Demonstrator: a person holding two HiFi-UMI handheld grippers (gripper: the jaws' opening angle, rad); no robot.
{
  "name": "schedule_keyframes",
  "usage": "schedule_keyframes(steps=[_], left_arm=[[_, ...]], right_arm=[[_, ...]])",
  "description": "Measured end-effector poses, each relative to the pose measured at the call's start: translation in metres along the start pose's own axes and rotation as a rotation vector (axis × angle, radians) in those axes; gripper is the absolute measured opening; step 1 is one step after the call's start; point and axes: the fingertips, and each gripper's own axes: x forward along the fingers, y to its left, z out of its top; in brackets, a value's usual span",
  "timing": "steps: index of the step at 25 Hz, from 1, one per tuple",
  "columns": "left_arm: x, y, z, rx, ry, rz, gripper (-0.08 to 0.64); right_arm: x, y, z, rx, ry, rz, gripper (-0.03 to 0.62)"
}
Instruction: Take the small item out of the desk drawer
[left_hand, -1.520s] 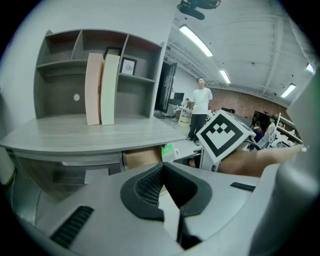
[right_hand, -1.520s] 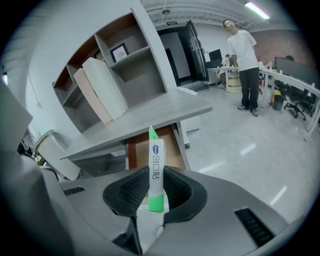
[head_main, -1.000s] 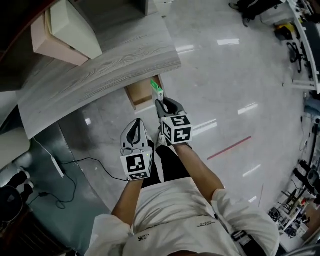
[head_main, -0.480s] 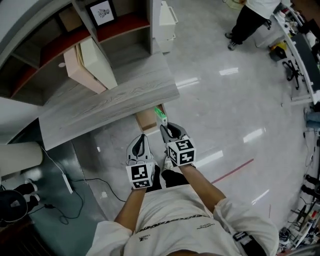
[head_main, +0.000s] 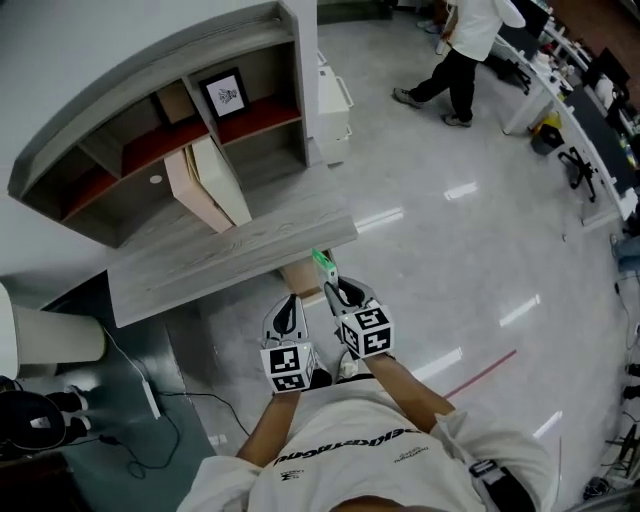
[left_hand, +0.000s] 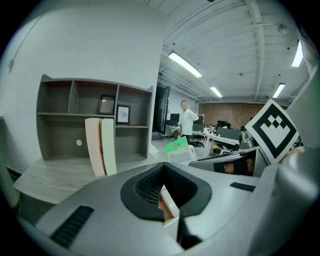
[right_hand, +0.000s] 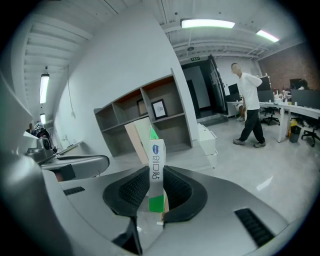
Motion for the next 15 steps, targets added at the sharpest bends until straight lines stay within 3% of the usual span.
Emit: schedule_keyframes(steps=[15], left_arm=[[-0.032, -0.006, 0.053, 0.032, -0.106, -0.018, 0.015]], right_arm=[[-0.047, 0.033, 0.053, -0.062, -0.138, 0.027, 0.112]])
